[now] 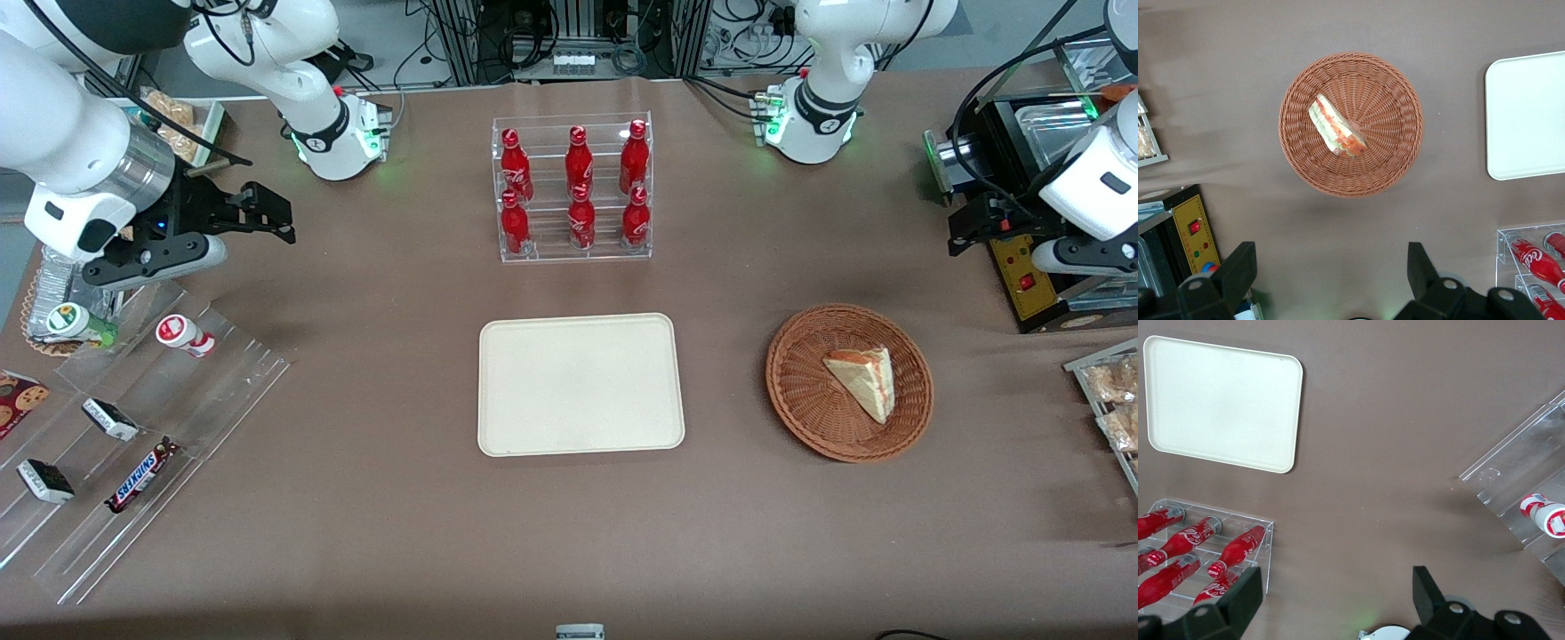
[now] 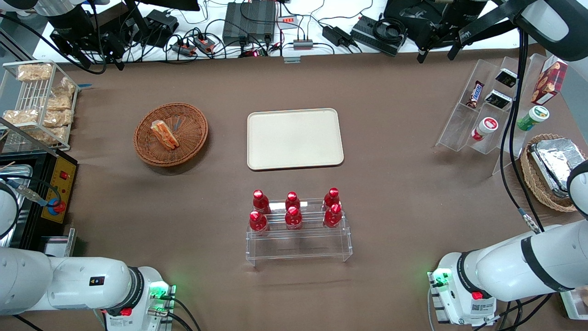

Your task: Place sandwich from basket to tray

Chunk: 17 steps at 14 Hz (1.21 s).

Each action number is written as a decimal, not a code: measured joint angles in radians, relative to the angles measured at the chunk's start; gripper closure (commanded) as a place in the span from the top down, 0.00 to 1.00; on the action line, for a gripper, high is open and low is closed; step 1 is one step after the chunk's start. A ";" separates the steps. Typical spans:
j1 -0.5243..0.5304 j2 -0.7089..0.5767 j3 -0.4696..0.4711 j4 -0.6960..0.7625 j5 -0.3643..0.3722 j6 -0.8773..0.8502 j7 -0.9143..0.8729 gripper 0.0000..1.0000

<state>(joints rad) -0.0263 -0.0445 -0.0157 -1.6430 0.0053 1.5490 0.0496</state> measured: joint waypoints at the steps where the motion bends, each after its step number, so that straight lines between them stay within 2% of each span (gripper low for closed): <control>1: 0.000 0.000 0.000 0.000 0.000 0.000 0.000 1.00; 13: 0.002 0.005 0.000 -0.023 0.002 -0.027 0.001 1.00; 15: 0.002 0.015 0.000 -0.082 0.003 0.018 0.001 1.00; 17: 0.002 0.033 0.000 -0.176 0.004 0.143 0.001 1.00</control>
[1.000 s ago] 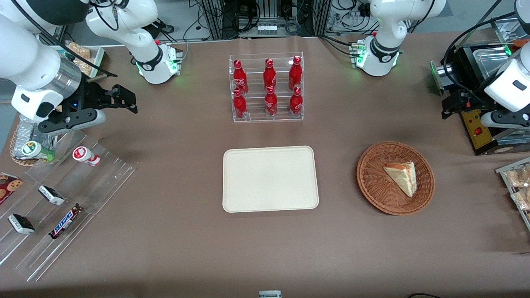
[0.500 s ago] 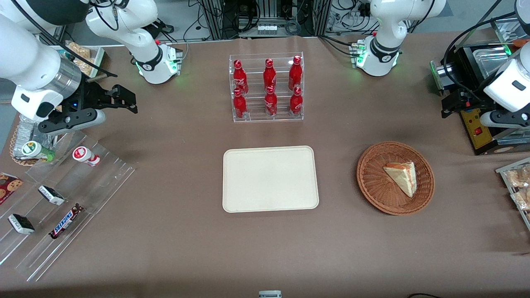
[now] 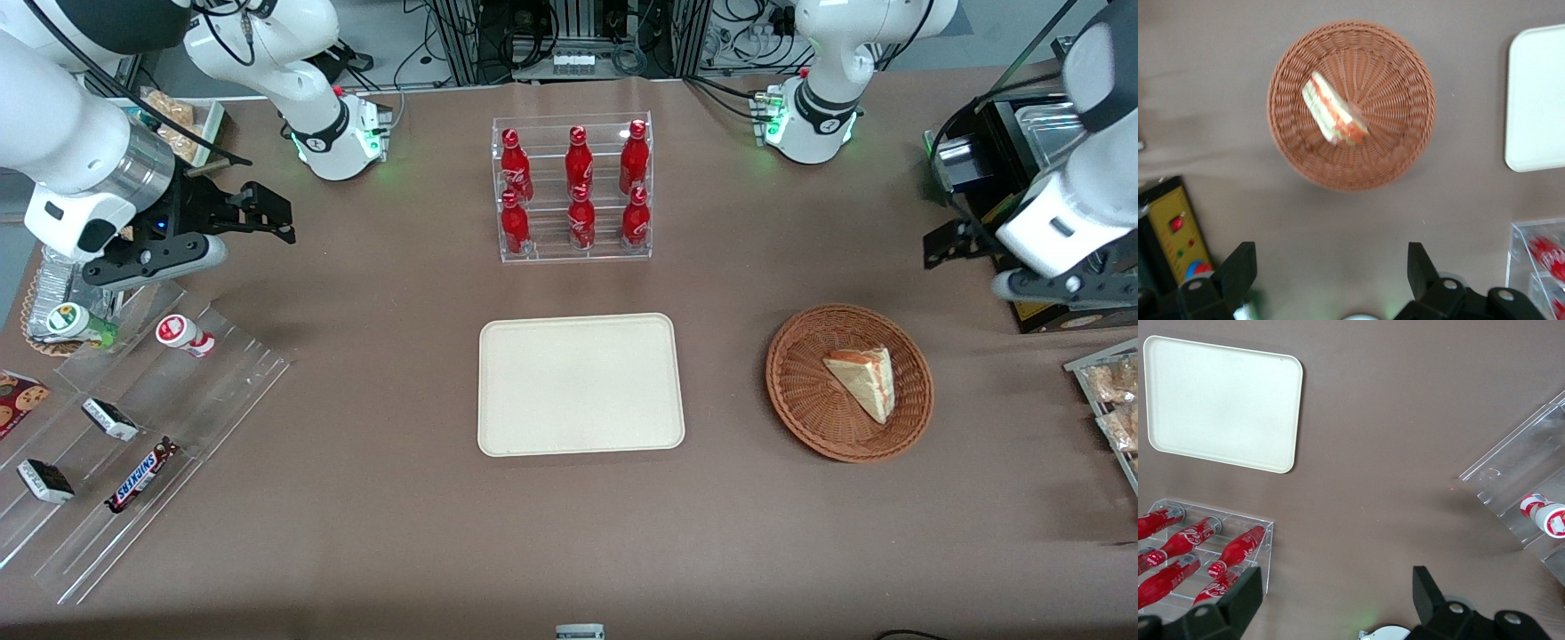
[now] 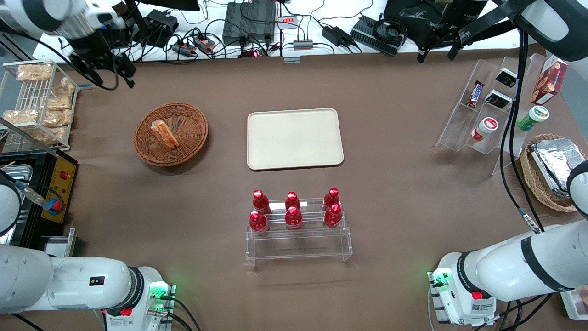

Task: Place sandwich from basket to tray
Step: 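Lower the open left gripper over the sandwich in the wicker basket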

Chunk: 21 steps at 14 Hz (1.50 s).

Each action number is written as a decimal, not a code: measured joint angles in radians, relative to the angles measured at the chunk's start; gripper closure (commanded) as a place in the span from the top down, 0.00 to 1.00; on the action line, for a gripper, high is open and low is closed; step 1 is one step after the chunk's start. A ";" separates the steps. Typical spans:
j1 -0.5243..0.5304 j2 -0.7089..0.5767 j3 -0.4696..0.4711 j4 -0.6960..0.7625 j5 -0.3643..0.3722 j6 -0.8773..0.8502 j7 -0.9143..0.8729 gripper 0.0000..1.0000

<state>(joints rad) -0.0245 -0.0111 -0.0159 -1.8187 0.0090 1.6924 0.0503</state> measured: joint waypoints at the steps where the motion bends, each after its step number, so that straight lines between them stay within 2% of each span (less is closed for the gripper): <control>1: 0.000 0.014 0.000 -0.056 0.003 0.080 0.000 1.00; 5: 0.001 0.110 0.000 -0.251 0.027 0.423 -0.090 1.00; 7: 0.001 0.171 -0.001 -0.274 0.029 0.510 -0.245 1.00; 10: 0.001 0.225 -0.002 -0.275 0.033 0.598 -0.577 1.00; 12: 0.001 0.240 -0.003 -0.299 0.035 0.655 -0.670 0.98; 13: 0.001 0.245 -0.003 -0.322 0.035 0.698 -0.691 0.77; 14: 0.002 0.252 -0.003 -0.345 0.035 0.734 -0.708 0.40; 15: 0.002 0.261 -0.003 -0.360 0.035 0.754 -0.732 0.13; 17: 0.002 0.283 -0.003 -0.366 0.035 0.769 -0.788 0.03; 21: 0.001 0.288 -0.008 -0.320 0.035 0.721 -0.812 0.01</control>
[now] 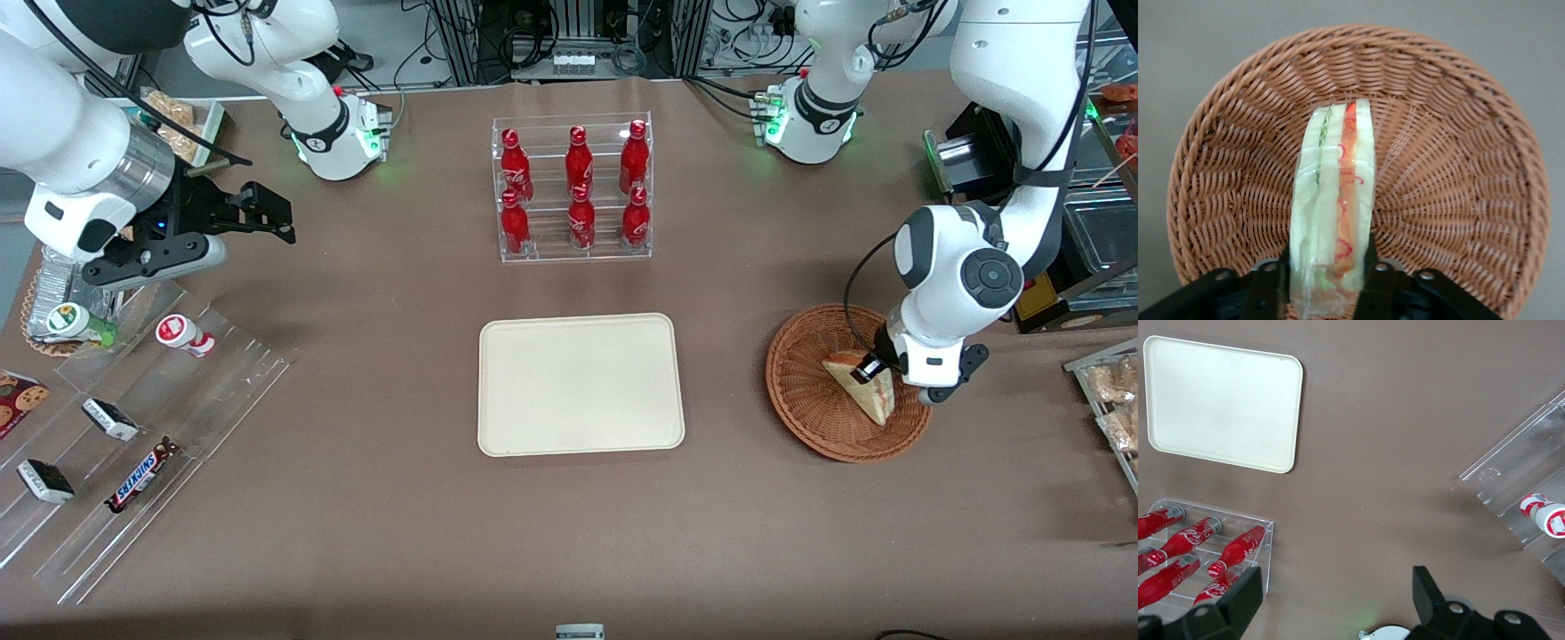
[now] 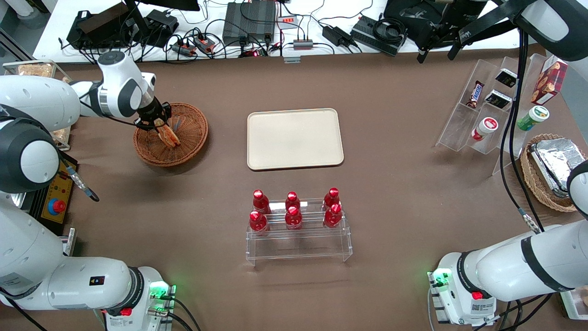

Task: Place sandwich from basket to tray
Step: 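Lower the open left gripper over the sandwich in the wicker basket, then carry the held sandwich with the left gripper over the cream tray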

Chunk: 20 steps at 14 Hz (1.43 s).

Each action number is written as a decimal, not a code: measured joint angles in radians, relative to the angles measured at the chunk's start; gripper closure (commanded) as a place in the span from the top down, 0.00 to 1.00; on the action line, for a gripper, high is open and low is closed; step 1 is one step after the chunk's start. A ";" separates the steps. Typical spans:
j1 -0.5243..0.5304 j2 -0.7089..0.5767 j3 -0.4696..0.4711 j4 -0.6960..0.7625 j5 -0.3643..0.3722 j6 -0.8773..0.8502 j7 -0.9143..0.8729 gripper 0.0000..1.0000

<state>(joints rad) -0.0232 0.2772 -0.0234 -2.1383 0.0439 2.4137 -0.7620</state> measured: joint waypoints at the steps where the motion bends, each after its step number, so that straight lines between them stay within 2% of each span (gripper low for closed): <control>1: -0.002 -0.001 -0.005 0.051 0.000 -0.067 0.000 0.01; 4: -0.072 0.007 -0.021 0.251 -0.001 -0.261 -0.016 0.01; 8: -0.285 0.099 -0.032 0.373 -0.001 -0.282 -0.063 0.03; 13: -0.550 0.287 -0.036 0.507 0.000 -0.131 -0.170 0.03; 17: -0.676 0.356 -0.032 0.538 0.003 -0.040 -0.204 0.06; 19: -0.702 0.377 -0.030 0.552 0.026 -0.038 -0.205 0.15; 20: -0.709 0.386 -0.030 0.553 0.037 -0.033 -0.207 0.41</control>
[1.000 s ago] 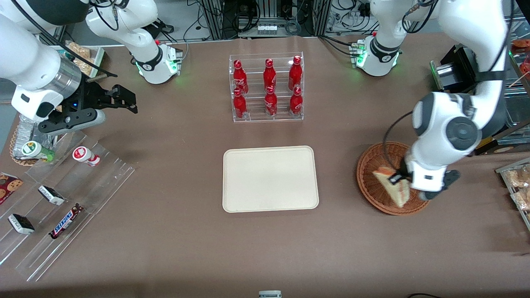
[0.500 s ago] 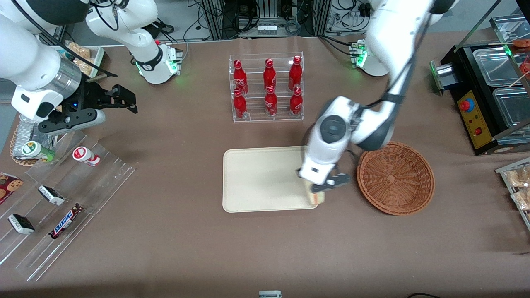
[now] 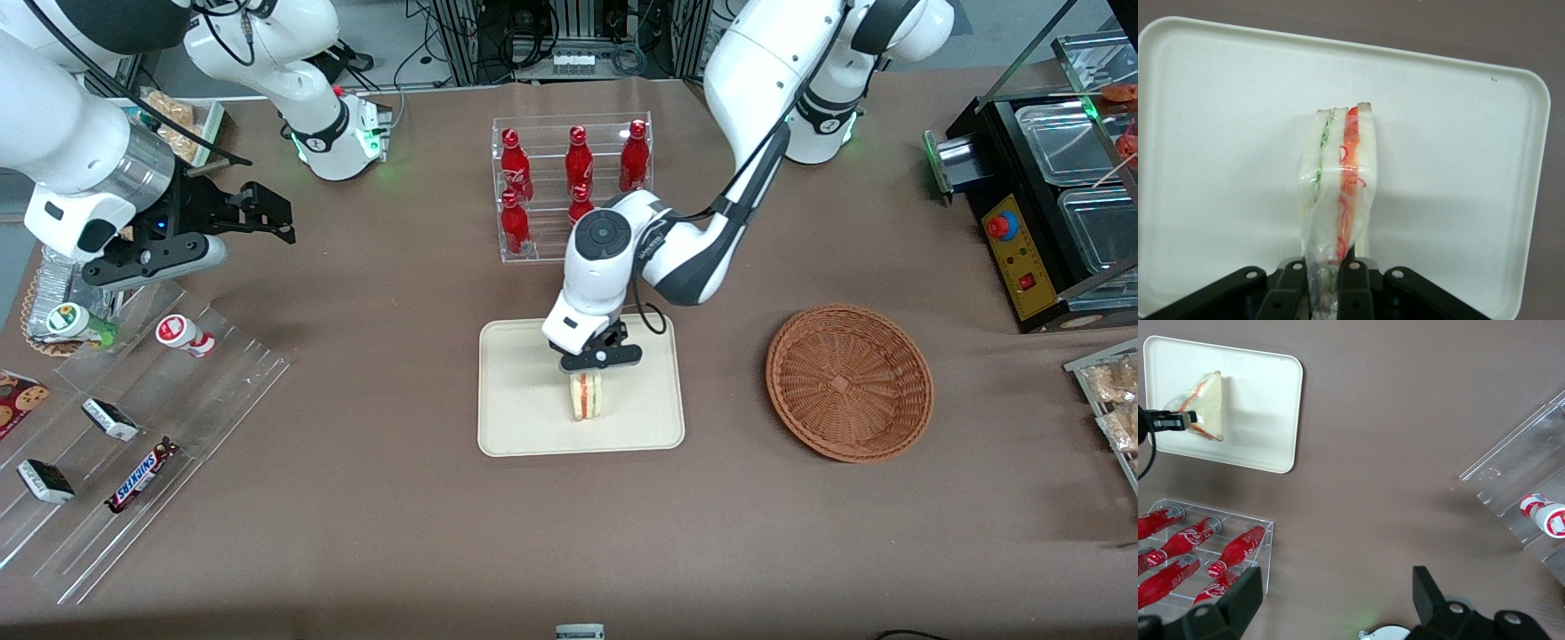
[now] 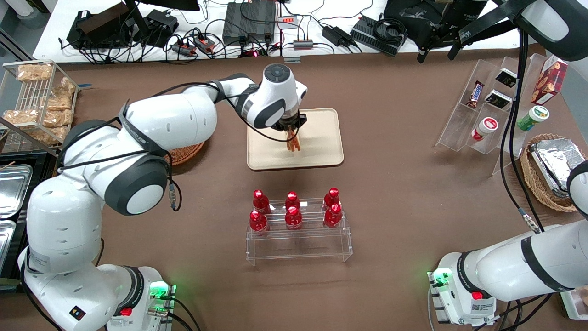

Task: Place sandwich from basket to tray
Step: 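Lower the sandwich onto the tray, open the left gripper, lift away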

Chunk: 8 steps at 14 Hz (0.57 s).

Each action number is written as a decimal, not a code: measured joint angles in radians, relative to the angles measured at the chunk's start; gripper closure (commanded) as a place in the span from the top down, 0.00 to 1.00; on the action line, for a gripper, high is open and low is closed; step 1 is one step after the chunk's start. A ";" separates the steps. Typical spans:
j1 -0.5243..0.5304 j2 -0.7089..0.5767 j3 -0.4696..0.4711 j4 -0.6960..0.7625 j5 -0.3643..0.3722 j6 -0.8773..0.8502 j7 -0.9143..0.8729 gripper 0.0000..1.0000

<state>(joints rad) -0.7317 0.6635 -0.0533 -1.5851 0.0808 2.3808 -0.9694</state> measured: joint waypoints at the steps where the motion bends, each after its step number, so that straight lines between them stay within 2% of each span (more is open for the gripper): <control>1: -0.003 0.010 0.000 0.000 0.005 0.005 -0.004 0.95; 2: -0.003 0.018 0.001 0.000 0.007 0.012 -0.007 1.00; 5: -0.002 0.018 0.007 0.024 0.007 0.021 -0.009 1.00; 8: 0.013 -0.066 0.015 0.072 0.007 -0.075 -0.009 1.00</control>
<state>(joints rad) -0.7190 0.5977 -0.0379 -1.5130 0.0876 2.3055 -0.9788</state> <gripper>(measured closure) 0.264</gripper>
